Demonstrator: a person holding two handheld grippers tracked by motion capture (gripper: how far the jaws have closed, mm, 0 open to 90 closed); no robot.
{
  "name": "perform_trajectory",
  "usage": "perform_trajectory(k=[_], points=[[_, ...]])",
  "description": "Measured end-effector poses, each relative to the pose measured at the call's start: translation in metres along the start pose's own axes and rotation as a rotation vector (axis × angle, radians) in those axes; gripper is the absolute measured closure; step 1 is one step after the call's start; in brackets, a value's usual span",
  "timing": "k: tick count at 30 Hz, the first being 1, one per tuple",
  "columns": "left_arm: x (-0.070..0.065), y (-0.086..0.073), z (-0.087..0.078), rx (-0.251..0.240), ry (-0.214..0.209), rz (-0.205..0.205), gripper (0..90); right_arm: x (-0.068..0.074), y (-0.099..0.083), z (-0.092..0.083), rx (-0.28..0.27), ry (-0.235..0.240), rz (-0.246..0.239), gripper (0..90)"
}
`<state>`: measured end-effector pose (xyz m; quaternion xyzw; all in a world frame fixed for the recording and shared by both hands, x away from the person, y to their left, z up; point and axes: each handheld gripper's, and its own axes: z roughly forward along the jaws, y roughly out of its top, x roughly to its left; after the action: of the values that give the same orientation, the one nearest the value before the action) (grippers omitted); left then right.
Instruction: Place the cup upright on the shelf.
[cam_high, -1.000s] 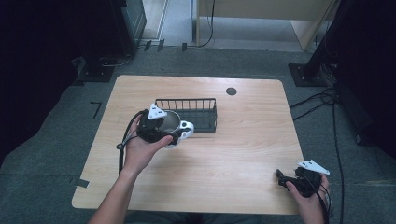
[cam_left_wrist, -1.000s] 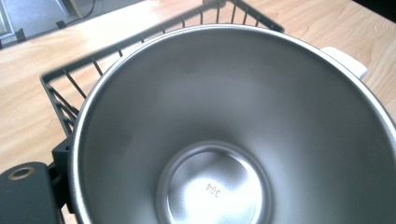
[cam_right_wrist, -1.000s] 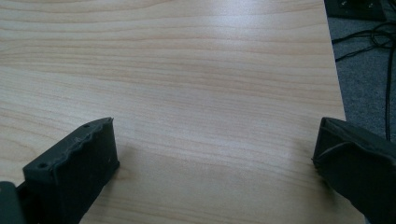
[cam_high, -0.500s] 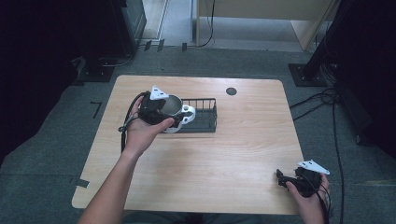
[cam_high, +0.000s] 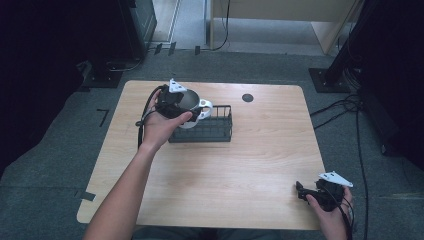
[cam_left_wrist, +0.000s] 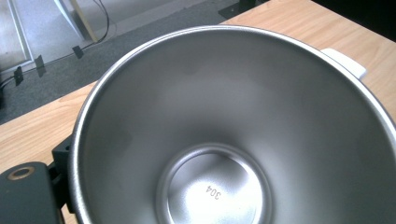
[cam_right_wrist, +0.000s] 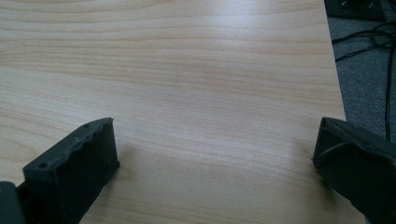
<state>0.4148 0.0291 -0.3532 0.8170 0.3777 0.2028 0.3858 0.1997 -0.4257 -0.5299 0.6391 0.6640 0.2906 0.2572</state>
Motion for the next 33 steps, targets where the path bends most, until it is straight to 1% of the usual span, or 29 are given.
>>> perform_trajectory(k=[6, 11, 18, 23, 29, 33], points=[[0.01, -0.005, 0.019, 0.006, 0.009, -0.012, 7.2, 0.0, 0.0, 0.0, 0.0, 0.0, 0.0, 0.0], [0.015, -0.008, 0.029, 0.005, 0.012, -0.021, 7.2, 0.0, 0.0, 0.0, 0.001, 0.0, 0.001, 0.0], [0.017, -0.012, 0.036, 0.004, 0.005, -0.008, 7.2, 0.0, 0.0, 0.0, 0.001, 0.0, 0.001, 0.0], [0.018, -0.019, 0.043, 0.035, 0.002, -0.003, 7.1, 0.0, 0.0, 0.0, 0.0, 0.0, 0.0, 0.0], [0.019, -0.028, 0.049, 0.041, 0.001, -0.017, 7.1, 0.0, 0.0, 0.0, 0.0, 0.0, 0.0, 0.0], [0.019, -0.032, 0.052, 0.054, -0.001, -0.012, 7.1, 0.0, 0.0, 0.0, 0.0, 0.0, 0.0, 0.0]])
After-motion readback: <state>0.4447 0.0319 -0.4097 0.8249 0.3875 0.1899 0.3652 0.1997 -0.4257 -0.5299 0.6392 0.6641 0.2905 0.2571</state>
